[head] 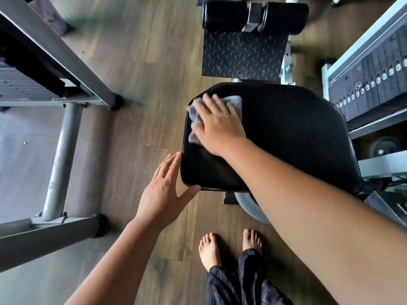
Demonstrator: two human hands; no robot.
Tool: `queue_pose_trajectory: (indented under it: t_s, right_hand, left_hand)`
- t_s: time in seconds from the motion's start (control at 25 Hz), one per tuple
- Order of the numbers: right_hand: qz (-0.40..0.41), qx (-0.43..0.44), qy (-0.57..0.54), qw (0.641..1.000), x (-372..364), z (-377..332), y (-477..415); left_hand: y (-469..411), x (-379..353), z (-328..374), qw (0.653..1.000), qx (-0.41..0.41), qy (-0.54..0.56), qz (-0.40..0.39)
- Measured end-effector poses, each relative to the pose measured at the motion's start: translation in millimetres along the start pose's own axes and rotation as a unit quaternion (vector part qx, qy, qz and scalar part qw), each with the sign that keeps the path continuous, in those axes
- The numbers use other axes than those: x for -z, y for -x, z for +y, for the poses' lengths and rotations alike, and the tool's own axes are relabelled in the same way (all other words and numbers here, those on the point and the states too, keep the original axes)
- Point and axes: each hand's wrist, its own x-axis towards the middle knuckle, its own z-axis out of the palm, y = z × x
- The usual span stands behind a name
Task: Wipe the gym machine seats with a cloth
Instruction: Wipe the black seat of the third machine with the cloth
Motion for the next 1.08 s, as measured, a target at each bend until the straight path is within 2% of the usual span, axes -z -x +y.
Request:
queue_pose_trajectory:
  t_s: [0.08, 0.12, 0.24, 0.32, 0.44, 0.52, 0.6, 0.64, 0.68, 0.72, 0.8, 0.88, 0.92, 0.96, 1.08]
  right_hand:
    - [0.005, -0.074, -0.014, 0.997, 1, -9, -22]
    - [0.012, -0.076, -0.014, 0.997, -2, -20, -14]
    - [-0.011, 0.057, -0.001, 0.998, -10, -21, 60]
    - [-0.001, 0.069, 0.019, 0.997, -2, 33, 98]
    - [0.008, -0.079, 0.061, 0.995, 18, 145, 138]
    - [0.011, -0.167, 0.058, 0.984, 25, 189, 138]
    - [0.045, -0.25, 0.042, 0.966, 25, 173, 102]
    - [0.061, -0.263, 0.051, 0.962, 23, 146, 80]
    - [0.077, -0.239, 0.057, 0.966, 19, 113, 63]
    - [0.077, -0.176, 0.056, 0.98, 12, 77, 54]
    - [0.011, 0.021, 0.051, 0.998, -3, 22, 61]
    - [-0.034, 0.16, 0.031, 0.986, -1, 33, 67]
    - [-0.028, 0.174, 0.03, 0.984, 7, 56, 57]
    - [-0.016, 0.143, 0.037, 0.989, 11, 80, 40]
    - [-0.009, -0.085, 0.025, 0.996, 26, 115, -27]
  left_hand:
    - [1, -1, 1, 1.0, 0.003, 0.0, 0.003]
    - [1, -1, 0, 1.0, 0.003, 0.002, 0.004]
    - [1, -1, -1, 1.0, 0.001, 0.004, 0.005]
    - [1, 0, 0, 1.0, 0.008, -0.004, 0.001]
    - [0, 1, 4, 0.999, 0.027, -0.017, -0.016]
    - [0, 1, 4, 0.999, 0.022, -0.019, -0.018]
    - [1, 2, 3, 1.0, 0.011, -0.013, -0.014]
    - [1, 1, 3, 1.0, 0.01, -0.012, -0.013]
    - [0, 1, 2, 1.0, 0.009, -0.011, -0.011]
    - [0, 0, 1, 1.0, 0.007, -0.009, -0.009]
    - [1, 0, 0, 1.0, 0.003, -0.003, -0.005]
    - [0, 1, -2, 1.0, -0.003, 0.0, -0.002]
    - [0, 0, -2, 1.0, -0.003, -0.005, -0.002]
    - [0, 0, -2, 1.0, -0.002, -0.011, -0.004]
    - [0, 0, 0, 1.0, 0.006, -0.02, -0.004]
